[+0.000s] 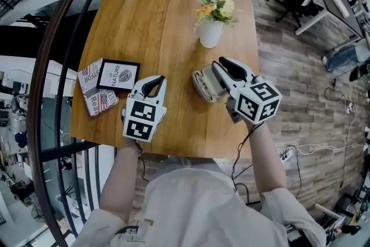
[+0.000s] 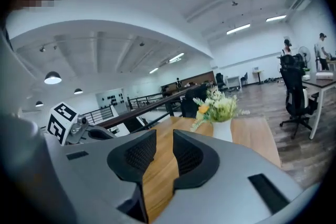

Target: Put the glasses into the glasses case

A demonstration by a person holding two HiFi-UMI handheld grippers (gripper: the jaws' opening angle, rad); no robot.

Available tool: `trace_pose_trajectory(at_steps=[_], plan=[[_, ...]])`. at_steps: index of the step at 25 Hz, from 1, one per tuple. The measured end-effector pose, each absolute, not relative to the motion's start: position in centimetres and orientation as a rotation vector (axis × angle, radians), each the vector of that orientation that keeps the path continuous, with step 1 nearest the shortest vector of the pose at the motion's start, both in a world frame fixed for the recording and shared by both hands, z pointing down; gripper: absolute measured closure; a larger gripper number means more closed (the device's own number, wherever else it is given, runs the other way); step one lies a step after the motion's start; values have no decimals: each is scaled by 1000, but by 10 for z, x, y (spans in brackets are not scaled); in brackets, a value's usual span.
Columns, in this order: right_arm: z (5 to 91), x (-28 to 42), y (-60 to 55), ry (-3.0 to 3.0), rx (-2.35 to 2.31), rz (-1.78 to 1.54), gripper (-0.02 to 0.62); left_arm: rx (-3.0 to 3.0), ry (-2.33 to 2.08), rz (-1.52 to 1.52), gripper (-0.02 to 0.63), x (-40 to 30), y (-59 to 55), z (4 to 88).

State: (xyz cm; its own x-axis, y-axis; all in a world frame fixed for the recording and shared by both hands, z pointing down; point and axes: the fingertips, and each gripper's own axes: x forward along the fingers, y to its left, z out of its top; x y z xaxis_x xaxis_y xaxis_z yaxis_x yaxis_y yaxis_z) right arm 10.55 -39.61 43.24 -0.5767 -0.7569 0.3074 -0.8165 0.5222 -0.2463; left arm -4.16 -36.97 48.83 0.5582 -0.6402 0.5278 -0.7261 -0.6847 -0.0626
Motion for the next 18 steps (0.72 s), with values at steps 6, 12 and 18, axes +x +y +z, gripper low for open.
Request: trace_pose_trajectory(at_steps=[6,12,18], plan=[[342,119,-370,-2677,1503,327,506,2736,-1285,650,588,-48,-370,418],[269,122,-326,-2720,1560,108,529,2815,-1435,487,588,-65,-352,343],[227,115,-281,-2757,1565,0,546,2905,-1515,433,588,-76,-325,287]])
